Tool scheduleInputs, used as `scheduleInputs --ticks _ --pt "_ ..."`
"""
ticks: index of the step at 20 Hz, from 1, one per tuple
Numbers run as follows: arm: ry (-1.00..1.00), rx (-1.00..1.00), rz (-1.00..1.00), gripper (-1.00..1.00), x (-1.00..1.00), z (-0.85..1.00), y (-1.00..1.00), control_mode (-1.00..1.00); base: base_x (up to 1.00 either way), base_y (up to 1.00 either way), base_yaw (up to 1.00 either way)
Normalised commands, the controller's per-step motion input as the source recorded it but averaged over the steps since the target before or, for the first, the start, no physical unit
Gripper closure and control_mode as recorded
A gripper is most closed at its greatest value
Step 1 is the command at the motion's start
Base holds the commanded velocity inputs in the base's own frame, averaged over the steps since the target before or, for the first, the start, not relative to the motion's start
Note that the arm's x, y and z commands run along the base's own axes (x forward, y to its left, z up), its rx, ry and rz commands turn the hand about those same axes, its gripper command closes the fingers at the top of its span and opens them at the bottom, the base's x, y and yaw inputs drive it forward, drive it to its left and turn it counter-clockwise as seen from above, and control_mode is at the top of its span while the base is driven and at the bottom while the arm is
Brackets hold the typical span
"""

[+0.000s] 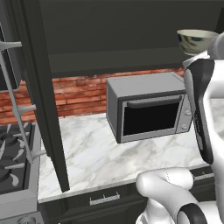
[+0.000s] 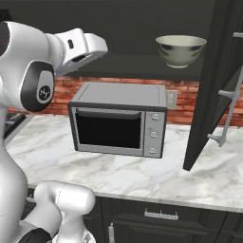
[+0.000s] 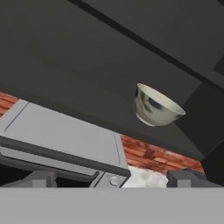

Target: Move the bowls from the cabinet to the plates on the dining table.

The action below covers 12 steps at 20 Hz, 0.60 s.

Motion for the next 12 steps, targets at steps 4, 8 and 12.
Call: scheduleInputs --ticks 4,8,12 --pt "0.05 0.0 0.0 -1.0 0.26 -0.08 -0.17 -1.0 0.0 0.0 0.0" --pt "0.0 0.0 0.0 -1.0 0.61 -0.26 -0.35 -1.0 0.0 0.0 0.0" --pt "0.0 0.0 0.0 -1.0 0.58 -0.16 -0.37 -1.0 0.0 0.0 0.0"
